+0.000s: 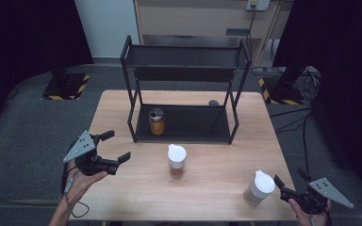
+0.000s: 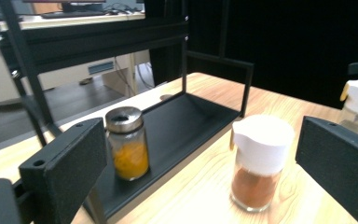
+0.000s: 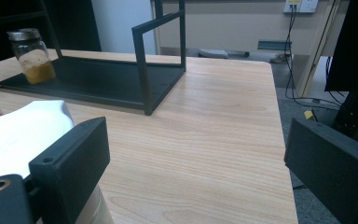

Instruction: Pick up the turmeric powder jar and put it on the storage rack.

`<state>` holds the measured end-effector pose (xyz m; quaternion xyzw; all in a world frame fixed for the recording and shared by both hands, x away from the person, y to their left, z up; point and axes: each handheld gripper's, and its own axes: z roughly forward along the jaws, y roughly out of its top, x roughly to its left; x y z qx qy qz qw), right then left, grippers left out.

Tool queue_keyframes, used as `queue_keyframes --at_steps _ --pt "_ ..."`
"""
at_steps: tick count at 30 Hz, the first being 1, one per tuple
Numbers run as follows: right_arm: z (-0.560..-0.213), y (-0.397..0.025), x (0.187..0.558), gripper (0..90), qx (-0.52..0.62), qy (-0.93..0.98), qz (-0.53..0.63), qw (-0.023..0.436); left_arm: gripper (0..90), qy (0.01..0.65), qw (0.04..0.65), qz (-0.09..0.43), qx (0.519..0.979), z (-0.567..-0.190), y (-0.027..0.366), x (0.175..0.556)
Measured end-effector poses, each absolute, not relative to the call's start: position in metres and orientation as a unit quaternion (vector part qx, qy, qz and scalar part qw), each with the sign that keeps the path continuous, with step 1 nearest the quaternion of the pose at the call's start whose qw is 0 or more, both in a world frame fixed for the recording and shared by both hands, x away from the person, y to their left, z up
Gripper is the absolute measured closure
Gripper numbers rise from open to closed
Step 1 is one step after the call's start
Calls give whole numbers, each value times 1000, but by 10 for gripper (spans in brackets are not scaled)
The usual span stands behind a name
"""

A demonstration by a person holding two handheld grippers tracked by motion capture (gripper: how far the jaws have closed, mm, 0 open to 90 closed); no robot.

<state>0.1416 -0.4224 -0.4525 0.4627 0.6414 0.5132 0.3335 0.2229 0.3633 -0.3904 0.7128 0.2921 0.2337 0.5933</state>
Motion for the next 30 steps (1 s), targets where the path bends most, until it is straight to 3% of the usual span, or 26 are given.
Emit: queue_keyframes --at_steps 30 --pt "-452 -422 142 66 462 644 511 334 11 343 577 251 698 -460 374 184"
